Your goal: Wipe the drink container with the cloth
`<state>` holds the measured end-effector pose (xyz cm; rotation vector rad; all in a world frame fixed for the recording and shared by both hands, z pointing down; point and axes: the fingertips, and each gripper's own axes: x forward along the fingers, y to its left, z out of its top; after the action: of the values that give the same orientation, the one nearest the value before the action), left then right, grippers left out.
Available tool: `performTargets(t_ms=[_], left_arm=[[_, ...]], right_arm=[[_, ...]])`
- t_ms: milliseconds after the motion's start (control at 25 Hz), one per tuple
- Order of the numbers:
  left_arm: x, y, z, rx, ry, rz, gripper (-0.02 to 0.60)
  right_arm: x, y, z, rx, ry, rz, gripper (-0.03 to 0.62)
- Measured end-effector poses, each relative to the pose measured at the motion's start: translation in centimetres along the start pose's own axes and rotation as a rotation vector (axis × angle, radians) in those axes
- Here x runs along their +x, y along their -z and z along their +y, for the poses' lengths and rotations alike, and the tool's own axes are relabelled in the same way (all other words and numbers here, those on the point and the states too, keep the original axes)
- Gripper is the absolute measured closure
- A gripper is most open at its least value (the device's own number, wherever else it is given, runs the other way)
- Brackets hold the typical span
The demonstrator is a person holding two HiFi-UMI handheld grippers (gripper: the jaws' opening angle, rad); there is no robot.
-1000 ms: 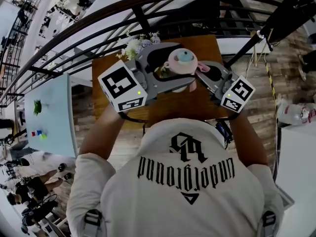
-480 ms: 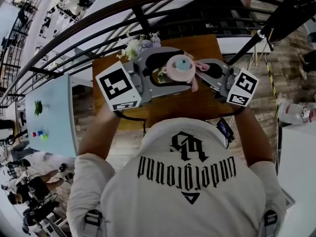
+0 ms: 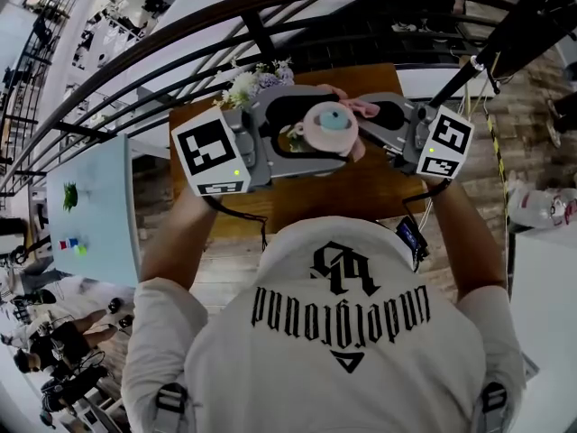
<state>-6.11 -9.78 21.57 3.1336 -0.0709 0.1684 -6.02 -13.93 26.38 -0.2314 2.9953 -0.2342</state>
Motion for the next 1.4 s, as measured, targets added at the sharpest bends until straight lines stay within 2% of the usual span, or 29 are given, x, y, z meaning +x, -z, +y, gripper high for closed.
performTargets(t_ms=[200,360,520,680,880,1040,1280,1400], left_arm=[[0.3,-0.8,-0.2,0.027,0.025,-0.005,0.199],[0.6,-0.8,-1.2,0.034,0.048,0.012,0.199],[1.3,-0.3,-2.6,0.009,0.082,0.058,0.199],[1.1,0.0,-3.6,0.017,0.099,0.068,0.199],[1.2,-0.8,-4.2,0.031,0.093,0.045,0.199],[1.6,-1.4,-3.9,0.03,0.088,0.022,0.199],[1.7,-1.3,-3.5,0.011,0.085,0.015,0.199],[1.5,-1.3,-3.1,0.001,0.072,0.014,0.199]], right_arm=[[-0.5,5.9,-0.9,0.102,-0.018,0.054,0.569],[-0.6,7.4,-0.6,0.135,-0.066,0.086,0.568],[-0.4,4.0,0.1,0.115,-0.142,0.047,0.569],[0.9,-0.6,1.6,0.062,-0.239,0.028,0.569],[2.5,-2.2,2.2,0.055,-0.295,0.031,0.569],[2.7,0.0,1.2,0.126,-0.295,0.038,0.569],[1.0,6.7,-0.4,0.248,-0.23,0.077,0.569],[-0.5,8.1,-0.5,0.278,-0.204,0.084,0.569]])
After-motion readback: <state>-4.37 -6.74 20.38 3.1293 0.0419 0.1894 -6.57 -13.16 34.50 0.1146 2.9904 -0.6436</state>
